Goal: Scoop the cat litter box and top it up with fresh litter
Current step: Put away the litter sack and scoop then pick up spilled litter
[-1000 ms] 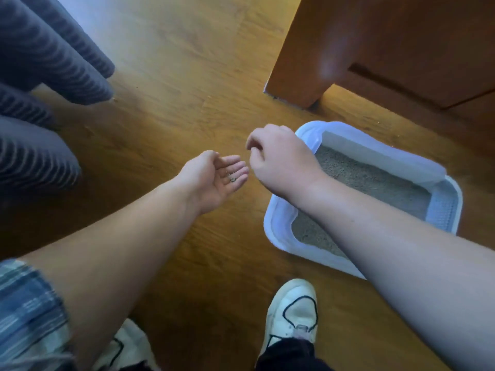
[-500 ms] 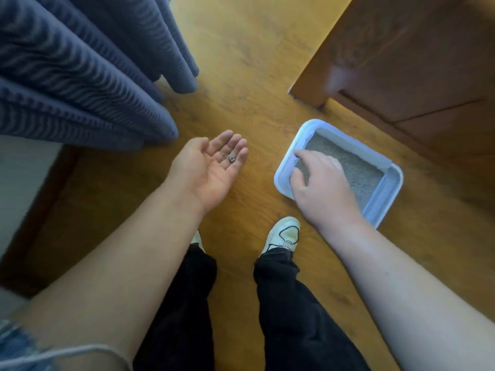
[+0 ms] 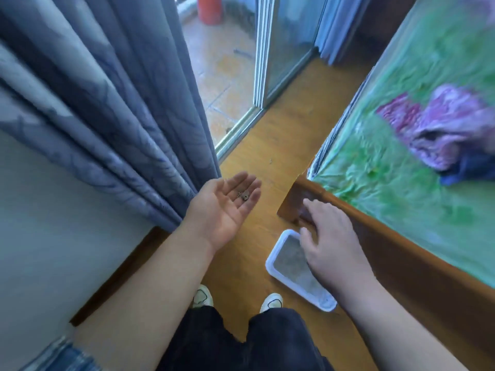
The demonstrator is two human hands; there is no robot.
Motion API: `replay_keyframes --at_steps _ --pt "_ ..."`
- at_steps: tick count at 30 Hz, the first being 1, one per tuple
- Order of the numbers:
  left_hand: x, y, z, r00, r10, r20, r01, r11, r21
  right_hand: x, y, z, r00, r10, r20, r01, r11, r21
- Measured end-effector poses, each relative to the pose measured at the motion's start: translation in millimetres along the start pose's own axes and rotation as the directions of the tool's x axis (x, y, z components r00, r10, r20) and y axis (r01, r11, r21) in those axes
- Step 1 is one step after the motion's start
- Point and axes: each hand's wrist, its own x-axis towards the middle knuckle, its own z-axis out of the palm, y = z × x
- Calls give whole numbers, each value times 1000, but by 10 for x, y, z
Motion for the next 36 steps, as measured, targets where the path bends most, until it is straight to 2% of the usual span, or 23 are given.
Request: replay_keyframes --at_steps 5,10,16,21,25,30,36 --pt "-629 162 644 991 72 114 -76 997 26 -84 -62 -962 987 -81 -141 72 995 -65" --pt "-993 290 1108 966 152 208 -155 988 -2 -75 -213 -1623 954 -134 -269 118 990 -75" --pt "-1100 309 1502 958 134 254 -142 990 14 75 -391 -2010 946 -160 -280 123 982 -145" --pt "-924 455 1713 948 36 317 -60 996 68 123 -444 -2115 953 -44 -301 -3 988 -153" --pt "-698 573 1926 928 -76 366 35 992 118 133 -532 -2218 922 96 -374 -161 976 -147" --pt "-498 705 2311 856 -240 458 121 954 273 116 -649 -2346 822 313 -476 -376 926 -40" --pt "-428 503 2675 741 -399 539 209 901 380 -188 -639 -2417 673 458 -580 -553 833 17"
